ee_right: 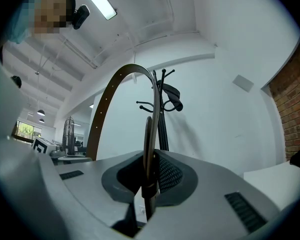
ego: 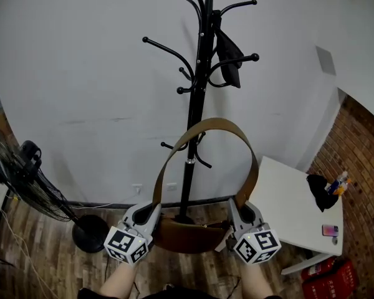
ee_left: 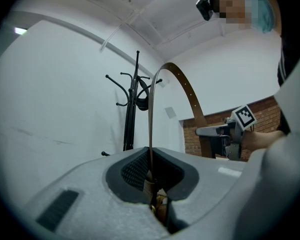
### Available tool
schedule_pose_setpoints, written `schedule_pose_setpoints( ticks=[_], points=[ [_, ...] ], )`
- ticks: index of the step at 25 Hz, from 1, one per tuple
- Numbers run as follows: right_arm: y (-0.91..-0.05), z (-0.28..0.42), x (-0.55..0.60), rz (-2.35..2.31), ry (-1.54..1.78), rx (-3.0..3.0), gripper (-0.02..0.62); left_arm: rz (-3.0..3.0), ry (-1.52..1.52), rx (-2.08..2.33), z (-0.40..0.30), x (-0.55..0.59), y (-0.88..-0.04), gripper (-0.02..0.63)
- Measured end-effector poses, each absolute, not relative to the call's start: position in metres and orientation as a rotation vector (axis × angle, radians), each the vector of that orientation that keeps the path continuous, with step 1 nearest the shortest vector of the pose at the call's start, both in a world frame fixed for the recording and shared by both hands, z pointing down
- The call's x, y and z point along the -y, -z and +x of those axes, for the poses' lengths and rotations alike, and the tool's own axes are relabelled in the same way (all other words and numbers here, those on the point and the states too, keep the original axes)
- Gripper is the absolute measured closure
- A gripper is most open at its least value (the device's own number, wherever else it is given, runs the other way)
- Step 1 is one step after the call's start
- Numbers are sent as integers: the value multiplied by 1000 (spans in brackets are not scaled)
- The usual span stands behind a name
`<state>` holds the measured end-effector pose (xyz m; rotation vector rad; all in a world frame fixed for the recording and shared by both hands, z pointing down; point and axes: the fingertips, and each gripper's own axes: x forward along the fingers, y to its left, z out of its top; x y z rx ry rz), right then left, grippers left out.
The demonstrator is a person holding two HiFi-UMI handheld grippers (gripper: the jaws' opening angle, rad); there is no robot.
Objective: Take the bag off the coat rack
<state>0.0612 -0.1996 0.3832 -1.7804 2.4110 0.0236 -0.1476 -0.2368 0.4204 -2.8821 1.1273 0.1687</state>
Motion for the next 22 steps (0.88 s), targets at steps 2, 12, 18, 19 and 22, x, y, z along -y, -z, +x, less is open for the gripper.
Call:
schedule_pose_setpoints(
  ticks=[2, 12, 18, 19, 22],
  points=[
    [-384, 63, 195, -1766, -17, -2429, 563, -2883, -169, -1151, -144, 229, -422, 590],
    [-402, 78, 165, -1697, 51, -2509, 565, -2880, -143, -1297, -133, 183, -443, 590],
    [-420, 85, 144, -1670, 127, -2557, 565, -2882, -119, -1375, -125, 157, -457, 591],
    [-423, 86, 140, -1665, 138, -2565, 565, -2879, -115, -1379, -124, 153, -459, 591],
    [-431, 88, 129, -1651, 164, -2589, 565, -2877, -99, -1400, -120, 139, -466, 591]
  ],
)
